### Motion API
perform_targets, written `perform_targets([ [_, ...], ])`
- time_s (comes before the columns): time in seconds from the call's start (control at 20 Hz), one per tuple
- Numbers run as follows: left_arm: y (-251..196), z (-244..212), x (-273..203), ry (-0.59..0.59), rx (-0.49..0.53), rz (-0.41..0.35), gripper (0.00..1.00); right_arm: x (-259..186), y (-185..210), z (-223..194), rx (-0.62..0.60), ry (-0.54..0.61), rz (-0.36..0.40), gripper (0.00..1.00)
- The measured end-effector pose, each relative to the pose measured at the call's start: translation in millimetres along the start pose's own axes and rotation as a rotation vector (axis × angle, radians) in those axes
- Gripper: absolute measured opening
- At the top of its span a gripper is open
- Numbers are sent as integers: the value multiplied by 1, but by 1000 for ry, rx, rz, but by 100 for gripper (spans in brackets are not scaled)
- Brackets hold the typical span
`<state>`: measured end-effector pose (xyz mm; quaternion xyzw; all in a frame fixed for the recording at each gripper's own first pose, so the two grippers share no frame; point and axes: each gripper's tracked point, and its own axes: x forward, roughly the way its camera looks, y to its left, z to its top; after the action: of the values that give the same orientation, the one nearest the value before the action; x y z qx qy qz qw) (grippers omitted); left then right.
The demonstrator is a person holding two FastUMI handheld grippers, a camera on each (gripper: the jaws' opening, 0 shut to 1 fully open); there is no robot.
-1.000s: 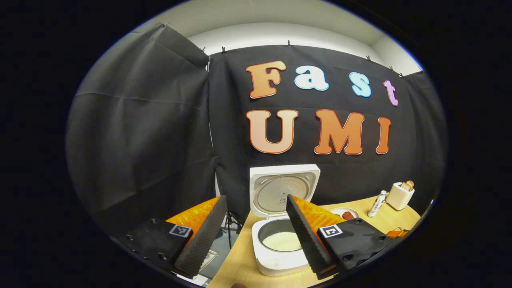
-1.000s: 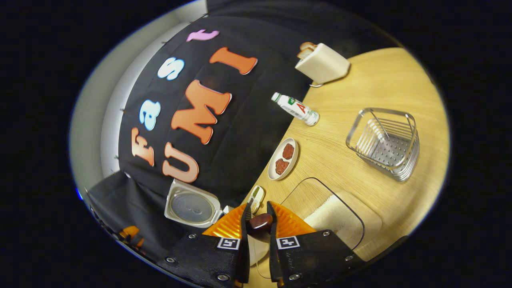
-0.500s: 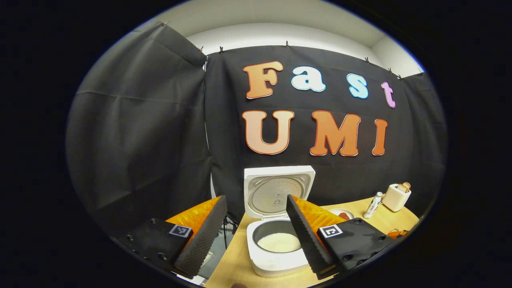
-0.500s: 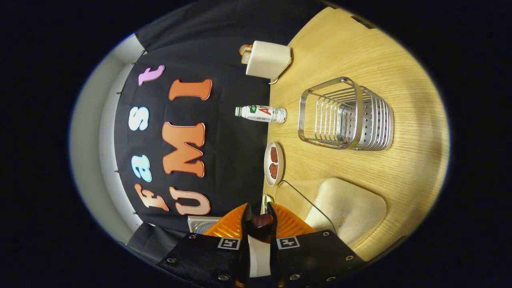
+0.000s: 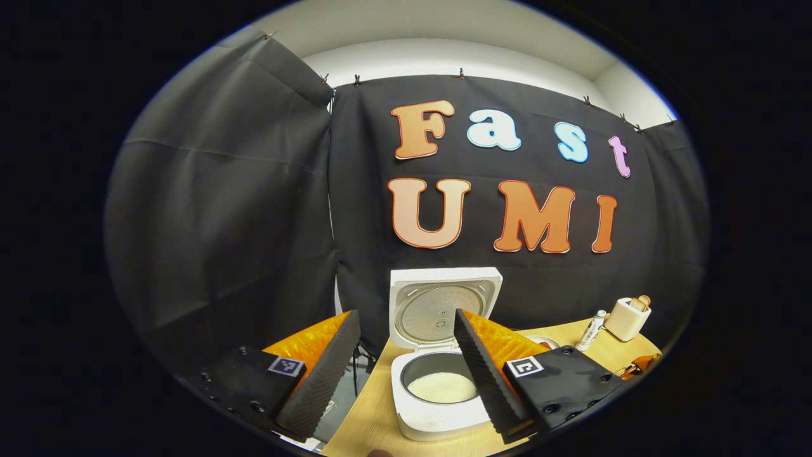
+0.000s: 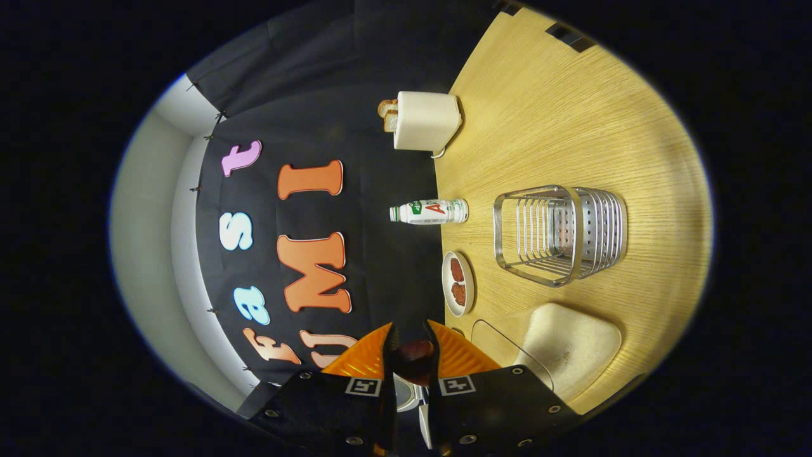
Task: Close the left gripper, press the button to open the rice cooker; take a wooden spoon from the chopstick holder with the right hand, scoop a spoonful of rice and pour it into the rice cooker, then put the wooden spoon back into the chopstick holder.
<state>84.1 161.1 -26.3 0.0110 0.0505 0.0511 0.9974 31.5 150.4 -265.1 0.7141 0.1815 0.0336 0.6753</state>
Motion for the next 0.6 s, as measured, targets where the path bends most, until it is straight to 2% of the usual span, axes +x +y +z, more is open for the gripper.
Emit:
perform_targets([
  [0.35,8,-11,1,18,-17,3,100,4,28,-8,18,13,7,19],
  [0.6,23,-15,-3,21,-26,28,100,18,67,-26,-3,48,29,19],
])
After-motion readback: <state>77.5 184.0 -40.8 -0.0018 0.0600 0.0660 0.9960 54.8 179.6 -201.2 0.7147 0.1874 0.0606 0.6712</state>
